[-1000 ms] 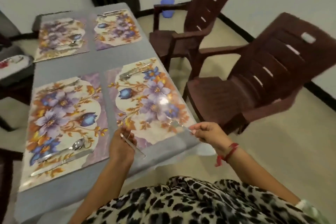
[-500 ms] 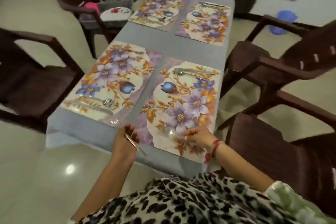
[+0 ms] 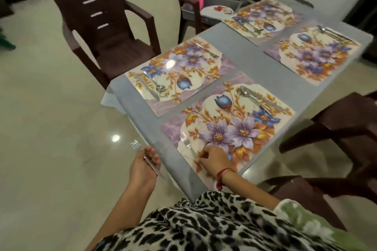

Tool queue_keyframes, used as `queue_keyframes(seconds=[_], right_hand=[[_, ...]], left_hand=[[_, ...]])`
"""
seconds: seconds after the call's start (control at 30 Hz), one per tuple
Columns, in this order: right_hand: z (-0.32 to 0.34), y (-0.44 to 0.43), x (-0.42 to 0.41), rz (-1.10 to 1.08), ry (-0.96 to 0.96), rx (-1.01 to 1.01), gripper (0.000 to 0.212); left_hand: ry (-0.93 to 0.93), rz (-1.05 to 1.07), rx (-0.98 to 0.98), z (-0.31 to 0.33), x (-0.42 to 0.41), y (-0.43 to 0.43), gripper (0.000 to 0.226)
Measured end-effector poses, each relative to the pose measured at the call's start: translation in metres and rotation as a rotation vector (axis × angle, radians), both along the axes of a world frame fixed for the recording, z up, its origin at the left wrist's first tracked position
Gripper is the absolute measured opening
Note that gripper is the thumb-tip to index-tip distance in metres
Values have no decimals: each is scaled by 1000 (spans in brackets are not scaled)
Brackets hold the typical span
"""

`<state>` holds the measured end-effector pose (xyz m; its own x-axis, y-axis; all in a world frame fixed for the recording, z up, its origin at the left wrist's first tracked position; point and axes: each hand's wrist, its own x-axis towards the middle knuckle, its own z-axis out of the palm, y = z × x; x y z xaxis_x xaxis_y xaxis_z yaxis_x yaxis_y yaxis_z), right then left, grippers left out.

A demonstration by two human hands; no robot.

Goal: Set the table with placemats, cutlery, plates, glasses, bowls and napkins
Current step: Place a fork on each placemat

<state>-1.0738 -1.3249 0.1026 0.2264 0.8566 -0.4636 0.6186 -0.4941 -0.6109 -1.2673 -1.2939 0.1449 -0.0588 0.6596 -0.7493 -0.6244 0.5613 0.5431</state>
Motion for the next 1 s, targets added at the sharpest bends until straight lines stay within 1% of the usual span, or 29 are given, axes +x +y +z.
queue_keyframes(seconds=[0.1, 0.2, 0.33, 0.4, 0.47, 0.53, 0.57, 0.6, 0.67, 0.73, 0.8, 0.83, 0.9, 1.0], right_hand=[[0, 0, 3, 40, -84, 36, 2], [2, -2, 0, 103, -164, 61, 6], [3, 1, 0, 172, -194, 49, 11], [6, 3, 4, 137, -115, 70, 20], [20, 6, 8, 17, 11, 143, 26], [41, 12, 11, -55, 143, 249, 20], [52, 14, 12, -50, 217, 284, 16], [62, 16, 12, -10, 299, 294, 12], [74, 19, 12, 158, 442, 227, 11], [74, 24, 14, 299, 520, 141, 13], [65, 36, 26, 341, 590, 116, 15], [60, 45, 37, 338, 613, 116, 15], [53, 64, 63, 339, 599, 114, 18], [43, 95, 124, 387, 613, 94, 16]], left_hand=[[16, 2, -20, 1, -8, -9, 30], [-1, 13, -28, 0, -13, -15, 30], [-40, -1, -11, 0, -10, -16, 32], [-41, -21, -1, 1, -5, -18, 32], [-48, -30, 24, 2, 1, -20, 30], [-56, -28, 59, 5, 9, -18, 30], [-57, -35, 85, 7, 14, -16, 30], [-51, -53, 117, 10, 20, -14, 30], [-11, -88, 174, 16, 39, -9, 31], [20, -129, 222, 22, 62, -2, 32], [13, -136, 250, 25, 91, 7, 32], [6, -130, 258, 26, 108, 13, 32], [17, -103, 251, 26, 141, 26, 32], [96, -62, 230, 21, 207, 48, 33]])
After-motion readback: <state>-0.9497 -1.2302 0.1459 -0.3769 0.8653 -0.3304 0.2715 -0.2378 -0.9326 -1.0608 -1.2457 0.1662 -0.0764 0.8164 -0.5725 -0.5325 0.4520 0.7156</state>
